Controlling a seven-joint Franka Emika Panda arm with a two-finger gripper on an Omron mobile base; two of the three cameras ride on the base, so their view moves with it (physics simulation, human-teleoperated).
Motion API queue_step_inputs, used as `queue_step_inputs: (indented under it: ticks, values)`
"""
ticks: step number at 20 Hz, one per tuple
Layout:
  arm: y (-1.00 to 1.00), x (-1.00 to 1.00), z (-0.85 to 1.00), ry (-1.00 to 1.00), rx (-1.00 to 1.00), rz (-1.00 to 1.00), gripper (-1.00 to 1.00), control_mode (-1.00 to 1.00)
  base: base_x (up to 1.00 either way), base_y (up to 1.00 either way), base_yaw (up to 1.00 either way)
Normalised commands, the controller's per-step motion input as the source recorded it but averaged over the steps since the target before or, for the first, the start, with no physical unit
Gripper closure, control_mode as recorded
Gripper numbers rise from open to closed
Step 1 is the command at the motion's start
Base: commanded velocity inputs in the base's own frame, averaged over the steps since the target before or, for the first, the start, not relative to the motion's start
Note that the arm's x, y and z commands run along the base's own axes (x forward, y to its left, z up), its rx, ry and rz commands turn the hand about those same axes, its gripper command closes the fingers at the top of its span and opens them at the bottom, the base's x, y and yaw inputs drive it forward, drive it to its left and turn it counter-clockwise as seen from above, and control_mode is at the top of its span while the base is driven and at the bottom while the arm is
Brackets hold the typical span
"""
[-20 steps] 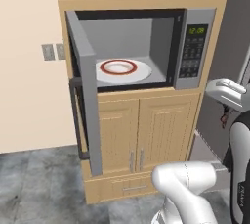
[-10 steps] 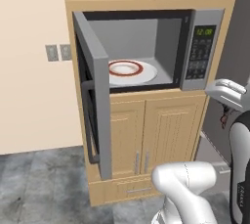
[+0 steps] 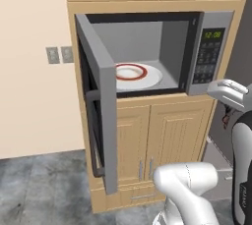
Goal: Transport the fish from the fridge to the microwave and turn on the microwave.
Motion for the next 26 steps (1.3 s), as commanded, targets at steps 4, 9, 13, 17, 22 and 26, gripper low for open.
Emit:
queue_step_inputs:
  ticks: [4,9,13,17,22,26]
  values:
    - [0.0,0.0,0.0,0.0,0.0,0.0,1.0,1.0,0.32,0.32,0.0]
    - [0.0,0.0,0.0,0.0,0.0,0.0,1.0,1.0,0.28,0.32,0.0]
    - [0.0,0.0,0.0,0.0,0.0,0.0,1.0,1.0,0.24,0.31,0.0]
    - [0.0,0.0,0.0,0.0,0.0,0.0,1.0,1.0,0.35,0.17,0.0]
    - [0.0,0.0,0.0,0.0,0.0,0.0,1.0,1.0,0.42,0.13,0.0]
    - [0.0,0.0,0.0,0.0,0.0,0.0,1.0,1.0,0.34,0.17,0.0]
